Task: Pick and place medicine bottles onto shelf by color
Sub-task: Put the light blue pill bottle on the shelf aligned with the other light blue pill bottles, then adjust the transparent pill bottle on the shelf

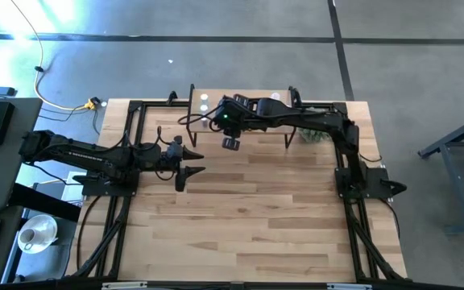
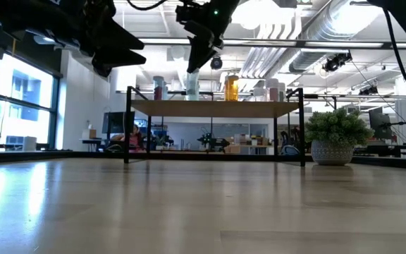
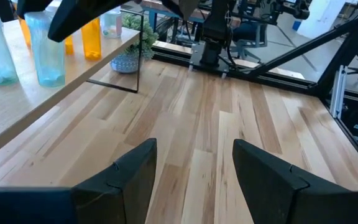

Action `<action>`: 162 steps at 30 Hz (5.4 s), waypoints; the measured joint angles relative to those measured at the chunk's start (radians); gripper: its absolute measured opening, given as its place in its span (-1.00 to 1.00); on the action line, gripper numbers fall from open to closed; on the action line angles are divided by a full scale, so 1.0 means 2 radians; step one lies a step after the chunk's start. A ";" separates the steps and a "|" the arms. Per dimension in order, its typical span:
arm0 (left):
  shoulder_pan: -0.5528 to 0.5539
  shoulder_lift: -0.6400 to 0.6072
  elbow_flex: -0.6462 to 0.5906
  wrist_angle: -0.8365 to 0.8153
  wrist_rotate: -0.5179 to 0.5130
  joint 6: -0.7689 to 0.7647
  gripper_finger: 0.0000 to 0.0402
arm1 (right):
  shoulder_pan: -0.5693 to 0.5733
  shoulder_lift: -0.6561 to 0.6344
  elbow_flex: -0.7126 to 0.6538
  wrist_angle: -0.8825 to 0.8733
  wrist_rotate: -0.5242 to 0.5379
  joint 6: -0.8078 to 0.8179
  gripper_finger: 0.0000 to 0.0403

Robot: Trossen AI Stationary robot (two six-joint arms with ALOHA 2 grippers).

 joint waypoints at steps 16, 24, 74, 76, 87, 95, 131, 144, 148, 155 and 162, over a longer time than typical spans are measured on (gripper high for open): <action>0.000 0.000 0.000 -0.002 0.000 0.000 0.00 | -0.022 0.012 0.000 0.004 -0.002 0.003 -0.48; 0.000 0.000 0.000 -0.005 0.000 0.000 0.00 | -0.021 0.012 0.000 0.002 -0.004 0.003 -0.47; 0.000 0.000 0.000 -0.008 0.000 0.000 0.00 | -0.019 -0.096 0.004 -0.016 0.001 0.053 -0.19; 0.000 0.000 0.000 -0.008 0.000 -0.001 0.00 | -0.020 -0.112 0.004 -0.019 0.014 0.068 -0.19; 0.000 0.000 0.000 -0.009 0.000 -0.002 0.00 | -0.056 -0.162 0.005 -0.151 0.101 0.178 -0.19; 0.000 0.000 0.000 -0.017 0.000 -0.002 0.00 | -0.093 -0.161 0.004 -0.266 0.110 0.269 -0.19; 0.000 0.000 0.000 -0.021 -0.001 -0.009 0.00 | -0.178 -0.226 -0.274 -0.165 0.087 0.344 -0.19; 0.000 0.000 0.000 -0.021 -0.002 -0.009 0.00 | -0.177 -0.226 -0.275 -0.106 0.042 0.327 -0.19; 0.000 0.000 0.000 -0.021 -0.002 -0.009 0.00 | -0.177 -0.226 -0.275 -0.107 0.038 0.321 -0.19; 0.000 0.000 0.000 -0.021 -0.002 -0.009 0.00 | -0.177 -0.225 -0.275 -0.103 0.043 0.329 -0.19; 0.000 0.000 0.000 -0.021 -0.002 -0.009 0.00 | -0.177 -0.225 -0.275 -0.075 0.014 0.319 -0.19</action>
